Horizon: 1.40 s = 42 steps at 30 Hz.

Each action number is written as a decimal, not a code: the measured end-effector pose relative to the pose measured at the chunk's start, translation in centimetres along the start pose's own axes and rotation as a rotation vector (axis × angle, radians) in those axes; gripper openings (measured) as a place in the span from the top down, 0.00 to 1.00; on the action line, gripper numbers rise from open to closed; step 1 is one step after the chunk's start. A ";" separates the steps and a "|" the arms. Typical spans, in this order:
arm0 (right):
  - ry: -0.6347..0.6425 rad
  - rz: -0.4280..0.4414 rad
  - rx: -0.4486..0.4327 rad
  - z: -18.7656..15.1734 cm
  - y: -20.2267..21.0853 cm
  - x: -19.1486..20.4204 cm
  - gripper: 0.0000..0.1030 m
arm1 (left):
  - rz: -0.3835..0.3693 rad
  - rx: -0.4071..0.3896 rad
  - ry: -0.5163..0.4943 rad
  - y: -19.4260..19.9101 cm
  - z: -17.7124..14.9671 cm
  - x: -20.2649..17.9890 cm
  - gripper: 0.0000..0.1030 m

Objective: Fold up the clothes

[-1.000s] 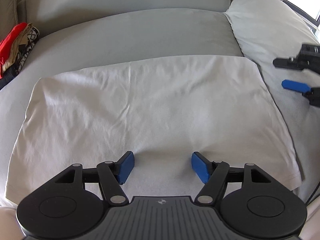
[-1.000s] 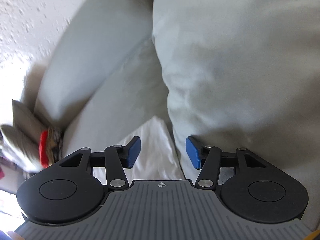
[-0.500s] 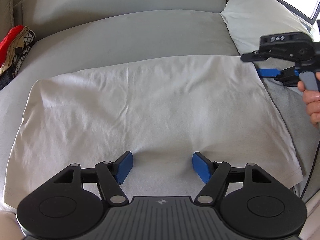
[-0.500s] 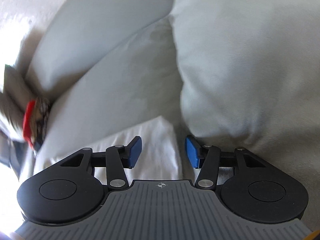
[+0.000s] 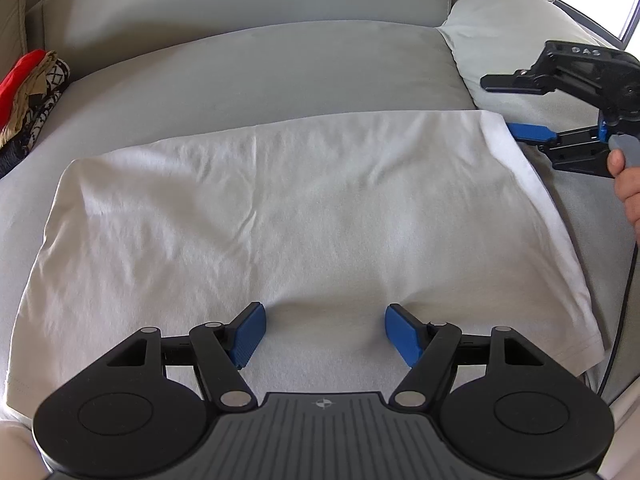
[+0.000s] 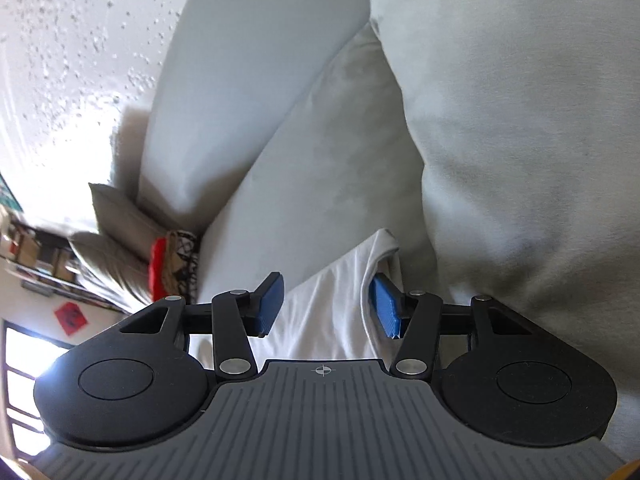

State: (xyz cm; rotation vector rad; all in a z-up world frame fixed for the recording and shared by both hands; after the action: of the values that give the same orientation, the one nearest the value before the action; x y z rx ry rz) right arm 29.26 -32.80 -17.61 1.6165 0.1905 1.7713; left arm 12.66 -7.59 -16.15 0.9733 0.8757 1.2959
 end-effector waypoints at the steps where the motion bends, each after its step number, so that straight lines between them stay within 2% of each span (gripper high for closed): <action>1: 0.013 -0.008 0.008 -0.2 -0.3 0.1 0.46 | 0.000 0.000 0.000 0.0 0.0 0.0 0.32; 5: 0.045 -0.058 -0.010 -0.2 -0.9 0.0 0.48 | 0.003 0.000 0.001 0.0 0.0 -0.1 0.32; 8: 0.020 -0.067 -0.091 0.3 -0.7 -0.2 0.49 | 0.003 0.000 0.001 0.0 0.0 -0.1 0.32; 11: 0.006 -0.051 -0.125 0.5 -0.4 -0.7 0.49 | 0.002 0.001 0.002 0.0 0.0 -0.1 0.32; 14: -0.006 -0.005 -0.100 0.8 -0.8 -0.9 0.48 | 0.002 0.001 0.002 -0.1 -0.1 0.0 0.32; 21: 0.078 -0.139 -0.119 0.5 -2.8 0.0 0.46 | 0.002 -0.001 0.004 -0.2 -0.1 0.0 0.32; 24: 0.093 -0.109 -0.072 0.2 -2.8 0.4 0.45 | 0.001 0.000 0.005 -0.2 -0.1 0.0 0.32; 27: 0.073 -0.122 -0.096 0.4 -2.5 -0.2 0.50 | 0.001 -0.001 0.006 -0.2 -0.2 0.0 0.32; 29: 0.097 -0.152 -0.110 0.2 -2.5 -0.3 0.49 | 0.003 -0.001 0.006 -0.2 -0.1 0.0 0.32; 31: 0.125 -0.148 -0.108 0.3 -3.0 0.2 0.44 | 0.003 0.000 0.006 -0.2 -0.1 -0.1 0.32; 34: 0.099 -0.077 -0.121 0.5 -2.9 0.0 0.40 | 0.004 0.001 0.006 -0.2 -0.1 -0.1 0.32; 36: 0.047 -0.037 -0.140 0.9 -2.6 -0.5 0.43 | 0.005 0.001 0.007 -0.2 -0.1 -0.1 0.32; 39: -0.007 -0.040 -0.182 1.4 -2.2 -1.1 0.54 | 0.002 0.002 0.009 -0.2 -0.1 0.0 0.32; 41: -0.028 -0.069 -0.213 1.6 -1.9 -1.3 0.66 | 0.001 0.002 0.009 -0.2 -0.1 0.1 0.32; 42: -0.046 -0.091 -0.227 1.7 -1.7 -1.6 0.77 | 0.000 0.002 0.009 -0.2 -0.1 0.1 0.32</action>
State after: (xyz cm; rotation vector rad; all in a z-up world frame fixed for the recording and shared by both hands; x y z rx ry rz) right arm 31.37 -33.10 -19.46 1.4611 0.0390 1.6228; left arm 12.67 -7.52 -16.34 0.9690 0.8842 1.3007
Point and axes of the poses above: each gripper's, at about its wrist camera, not at the fingertips, and y roughly against the way its jaws point, x to its left, z to its top, the point moved 7 cm from there along -y, roughly the way its jaws point, and after that the axes turned 6 degrees about x, right-handed, at the moved point
